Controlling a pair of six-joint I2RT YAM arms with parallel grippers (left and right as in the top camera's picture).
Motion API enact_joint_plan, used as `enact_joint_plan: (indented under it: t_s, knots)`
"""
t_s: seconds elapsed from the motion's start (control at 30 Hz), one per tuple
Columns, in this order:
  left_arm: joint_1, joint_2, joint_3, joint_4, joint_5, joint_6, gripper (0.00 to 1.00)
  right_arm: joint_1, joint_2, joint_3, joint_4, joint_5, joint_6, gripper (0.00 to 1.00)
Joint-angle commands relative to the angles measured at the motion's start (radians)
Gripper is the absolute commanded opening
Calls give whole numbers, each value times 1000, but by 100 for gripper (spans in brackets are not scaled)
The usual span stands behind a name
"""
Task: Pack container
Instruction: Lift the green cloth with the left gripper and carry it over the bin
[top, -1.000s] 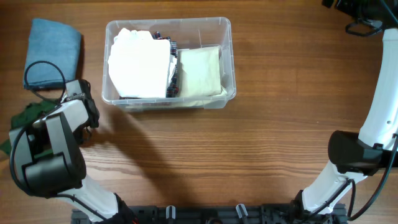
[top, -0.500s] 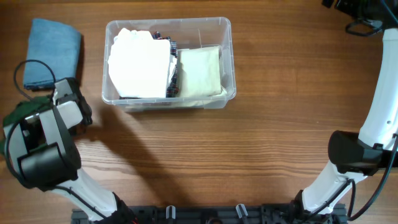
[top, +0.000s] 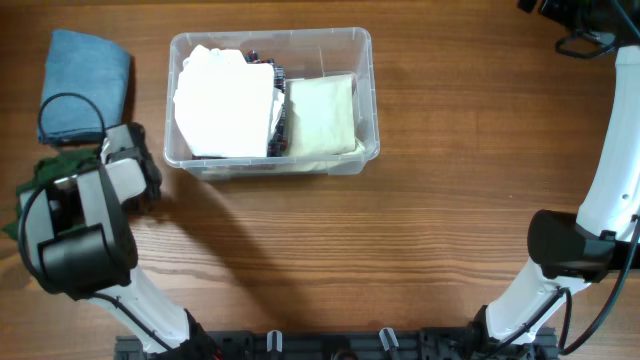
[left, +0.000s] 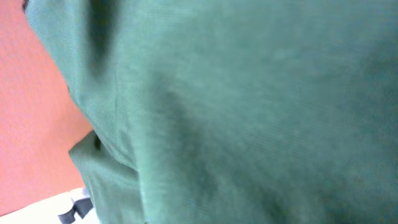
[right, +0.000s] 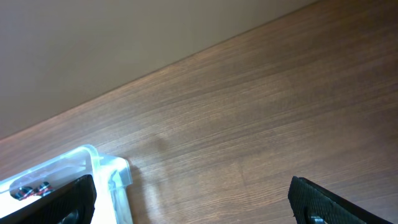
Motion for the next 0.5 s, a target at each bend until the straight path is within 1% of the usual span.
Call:
enact_joint_plan:
  t_s: [0.0, 0.07, 0.17, 0.23, 0.33, 0.4, 0.47]
  knots:
    - [-48, -28, 103, -153, 45, -243, 4, 2, 3, -2, 1, 11, 14, 100]
    - [-48, -52, 154, -244, 56, -338, 4, 2, 3, -2, 1, 11, 14, 100]
    - [-40, -87, 235, -376, 155, -387, 4, 2, 3, -2, 1, 11, 14, 100]
    - [-33, -121, 296, -473, 212, -493, 4, 2, 3, -2, 1, 11, 14, 100]
    - [-19, -162, 356, -565, 338, -550, 4, 2, 3, -2, 1, 11, 14, 100]
    - [-10, -183, 373, -611, 373, -578, 4, 2, 3, -2, 1, 11, 14, 100]
    - [-1, -202, 376, -649, 406, -578, 4, 2, 3, -2, 1, 11, 15, 100]
